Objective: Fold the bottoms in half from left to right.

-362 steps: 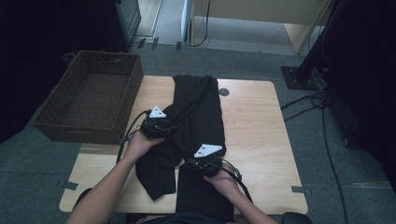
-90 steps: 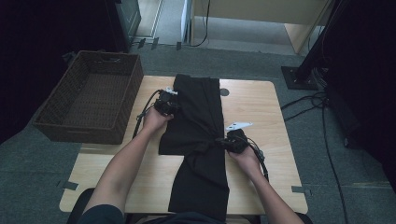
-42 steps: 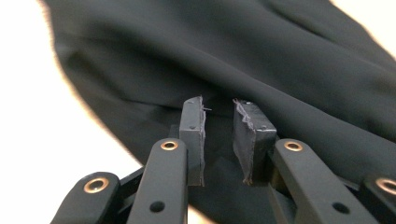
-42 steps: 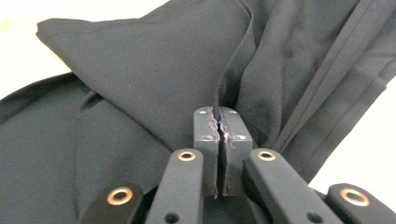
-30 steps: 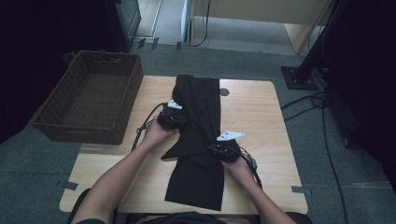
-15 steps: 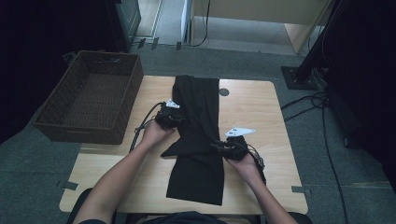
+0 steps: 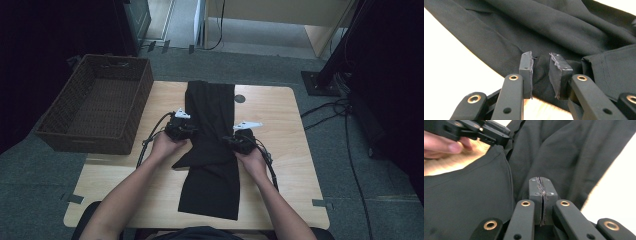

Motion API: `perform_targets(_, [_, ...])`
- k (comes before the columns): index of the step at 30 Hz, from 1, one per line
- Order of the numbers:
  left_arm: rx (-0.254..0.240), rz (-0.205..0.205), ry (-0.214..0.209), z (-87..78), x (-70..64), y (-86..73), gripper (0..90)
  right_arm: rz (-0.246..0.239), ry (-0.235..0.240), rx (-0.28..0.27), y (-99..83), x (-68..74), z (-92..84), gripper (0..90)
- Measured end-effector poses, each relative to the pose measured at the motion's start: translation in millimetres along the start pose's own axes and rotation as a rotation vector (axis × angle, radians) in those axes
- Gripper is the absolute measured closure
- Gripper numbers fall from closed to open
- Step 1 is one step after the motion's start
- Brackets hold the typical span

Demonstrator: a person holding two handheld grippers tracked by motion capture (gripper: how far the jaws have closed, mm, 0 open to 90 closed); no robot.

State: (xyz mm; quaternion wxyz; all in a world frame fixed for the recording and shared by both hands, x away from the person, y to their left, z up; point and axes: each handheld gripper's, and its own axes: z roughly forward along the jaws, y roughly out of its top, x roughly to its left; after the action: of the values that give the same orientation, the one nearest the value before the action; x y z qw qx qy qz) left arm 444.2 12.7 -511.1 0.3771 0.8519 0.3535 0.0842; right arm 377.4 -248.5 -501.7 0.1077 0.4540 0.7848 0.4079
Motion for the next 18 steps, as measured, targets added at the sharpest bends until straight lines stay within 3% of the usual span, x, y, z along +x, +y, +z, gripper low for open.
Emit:
perform_targets(3, [-0.009, -0.007, -0.006, -0.8, -0.8, -2.2, 72.4, -0.020, 0.010, 0.014, 0.5, 5.5, 18.2, 88.2])
perform_targets(6, [-0.012, -0.023, -0.022, -2.2, 0.5, -3.8, 72.4, -0.057, 0.035, 0.035, -4.2, 14.6, 21.2, 80.8])
perform_targets(11, [-0.010, -0.008, -0.012, -2.3, -1.4, -4.0, 72.2, -0.090, 0.089, 0.037, -23.8, 29.6, 2.9, 66.1])
perform_targets(18, [-0.010, -0.014, -0.024, -4.1, -0.3, -5.3, 66.6, -0.134, 0.091, 0.033, -54.4, 49.0, -22.8, 53.0])
